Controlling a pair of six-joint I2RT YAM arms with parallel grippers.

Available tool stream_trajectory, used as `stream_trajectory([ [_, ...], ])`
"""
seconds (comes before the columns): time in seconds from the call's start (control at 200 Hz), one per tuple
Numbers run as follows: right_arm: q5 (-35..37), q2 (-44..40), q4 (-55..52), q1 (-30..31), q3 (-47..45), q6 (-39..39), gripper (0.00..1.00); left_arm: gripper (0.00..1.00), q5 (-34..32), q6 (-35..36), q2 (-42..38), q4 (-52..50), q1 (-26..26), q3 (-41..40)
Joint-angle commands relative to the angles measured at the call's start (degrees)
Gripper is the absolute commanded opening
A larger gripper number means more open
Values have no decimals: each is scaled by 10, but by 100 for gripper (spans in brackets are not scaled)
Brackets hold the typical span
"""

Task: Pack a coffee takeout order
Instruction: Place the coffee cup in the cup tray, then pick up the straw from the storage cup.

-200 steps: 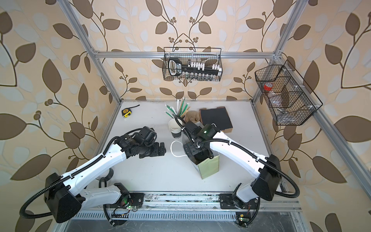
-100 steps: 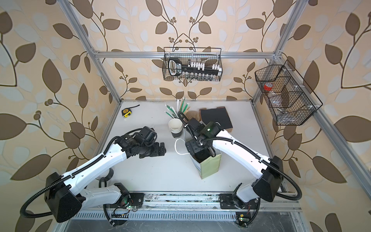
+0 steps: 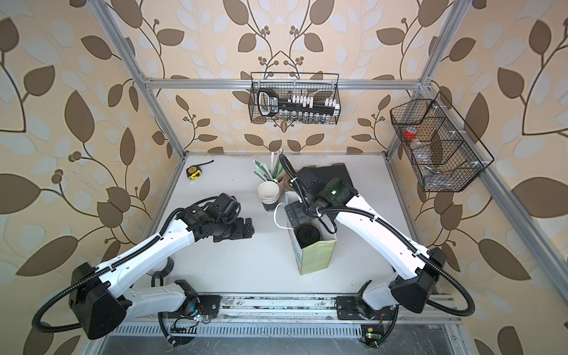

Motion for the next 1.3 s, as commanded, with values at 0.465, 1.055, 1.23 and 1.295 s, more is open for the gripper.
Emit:
stream_trajectory([
  [0.465, -34, 20, 37, -6, 168, -15, 80, 99, -14, 56, -27, -27, 44, 78],
  [1.055, 74, 315, 27, -7, 383, -85, 71, 99, -60, 76, -140, 38, 80, 16],
  [1.23, 118, 371, 25, -3, 411, -111, 67, 99, -81, 75, -152, 34, 80, 15],
  [1.295, 124, 392, 23, -3, 421, -119, 63, 99, -85, 74, -156, 35, 80, 12],
])
